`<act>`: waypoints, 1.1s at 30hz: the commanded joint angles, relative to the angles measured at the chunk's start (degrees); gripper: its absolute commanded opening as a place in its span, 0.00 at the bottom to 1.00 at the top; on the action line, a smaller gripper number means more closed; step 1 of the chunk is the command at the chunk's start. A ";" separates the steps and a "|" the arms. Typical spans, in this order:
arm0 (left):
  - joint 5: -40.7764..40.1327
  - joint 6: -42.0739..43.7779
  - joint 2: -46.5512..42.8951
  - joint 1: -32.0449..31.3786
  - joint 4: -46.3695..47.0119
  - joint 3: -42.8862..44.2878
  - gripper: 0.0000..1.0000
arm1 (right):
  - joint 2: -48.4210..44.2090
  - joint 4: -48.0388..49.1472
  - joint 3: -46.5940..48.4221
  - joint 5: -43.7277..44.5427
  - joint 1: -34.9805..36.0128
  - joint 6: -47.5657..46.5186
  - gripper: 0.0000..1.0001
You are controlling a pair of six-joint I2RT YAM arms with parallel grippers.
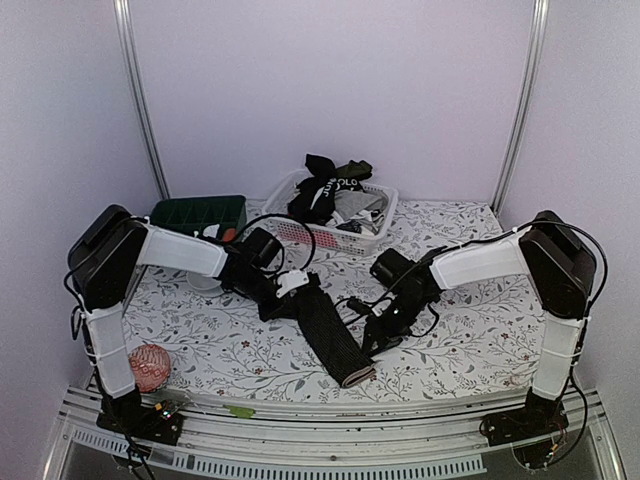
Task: Roll the underwear
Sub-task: Rotate the underwear at the center of the board, then adjust the underwear at the center of the board.
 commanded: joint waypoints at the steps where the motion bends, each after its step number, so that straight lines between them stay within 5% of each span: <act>1: -0.40 2.20 4.64 1.58 -0.46 5.41 0.00 | 1.96 4.67 -2.92 -3.02 5.56 4.66 0.13; 8: 5.72 0.04 -0.47 5.73 -2.23 6.54 0.07 | 1.61 9.02 -3.60 -4.30 9.56 10.62 0.15; 14: 7.03 -4.54 -19.18 9.36 7.71 -3.84 0.43 | -10.44 4.93 -4.29 2.21 8.20 11.38 0.28; 17: 3.10 -8.11 -27.25 10.30 11.83 -5.86 0.68 | -18.77 7.75 -2.72 5.79 8.19 11.72 0.48; 20: -4.20 -13.36 -31.85 10.41 12.87 -4.30 0.94 | -28.22 18.19 -4.21 10.14 8.22 12.50 0.84; 21: -6.16 -14.48 -32.93 10.40 12.95 -3.81 0.96 | -31.04 23.25 -6.19 13.18 8.18 14.10 0.99; 26: -7.29 -8.94 -31.85 9.78 9.75 -4.27 0.96 | -37.12 43.93 -17.81 28.36 7.01 26.19 0.99; 29: 2.35 -8.18 -30.33 9.85 -0.19 -0.67 0.96 | -32.53 49.65 -17.51 8.22 2.28 29.71 0.99; 33: 5.19 -12.23 -37.23 9.81 3.06 -8.09 0.96 | -23.02 53.36 -16.76 -10.94 3.01 33.08 0.99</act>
